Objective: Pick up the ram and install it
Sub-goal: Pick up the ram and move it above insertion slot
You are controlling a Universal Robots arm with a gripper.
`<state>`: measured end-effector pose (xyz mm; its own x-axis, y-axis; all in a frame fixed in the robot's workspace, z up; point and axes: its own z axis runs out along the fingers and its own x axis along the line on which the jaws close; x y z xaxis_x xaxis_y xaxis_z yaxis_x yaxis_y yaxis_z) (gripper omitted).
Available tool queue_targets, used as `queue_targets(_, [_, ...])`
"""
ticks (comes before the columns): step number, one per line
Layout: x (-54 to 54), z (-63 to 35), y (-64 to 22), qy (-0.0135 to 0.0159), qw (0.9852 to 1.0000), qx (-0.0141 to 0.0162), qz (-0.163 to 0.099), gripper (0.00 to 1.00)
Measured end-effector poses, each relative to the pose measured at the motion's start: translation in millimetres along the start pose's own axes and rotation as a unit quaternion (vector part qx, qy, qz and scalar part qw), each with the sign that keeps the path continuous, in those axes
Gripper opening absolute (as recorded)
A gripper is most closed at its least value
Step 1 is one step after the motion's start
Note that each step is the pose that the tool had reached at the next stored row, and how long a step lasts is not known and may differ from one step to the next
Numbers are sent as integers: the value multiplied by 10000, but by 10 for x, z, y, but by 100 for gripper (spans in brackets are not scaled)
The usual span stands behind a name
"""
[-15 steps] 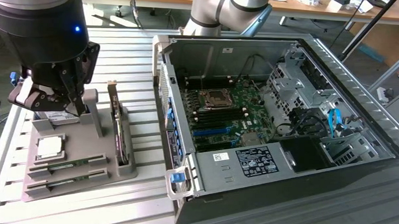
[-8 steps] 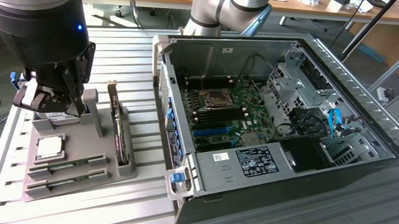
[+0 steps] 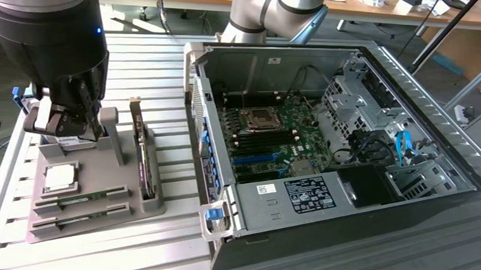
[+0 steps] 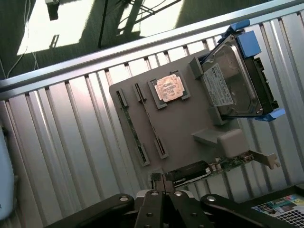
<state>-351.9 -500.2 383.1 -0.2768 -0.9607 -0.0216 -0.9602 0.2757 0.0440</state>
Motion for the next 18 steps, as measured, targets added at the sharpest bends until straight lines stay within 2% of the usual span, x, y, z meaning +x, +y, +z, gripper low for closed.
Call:
queue_targets(5, [0, 2, 0, 13, 9995, -7, -303, 11])
queue_targets(10, [0, 5, 0, 27, 9981, -13, -620, 11])
queue_targets(13, [0, 6, 0, 36, 9967, -18, -816, 11])
queue_targets(14, [0, 7, 0, 41, 9956, -20, -937, 11])
queue_targets(18, [0, 9, -1, 51, 9933, -25, -1152, 11])
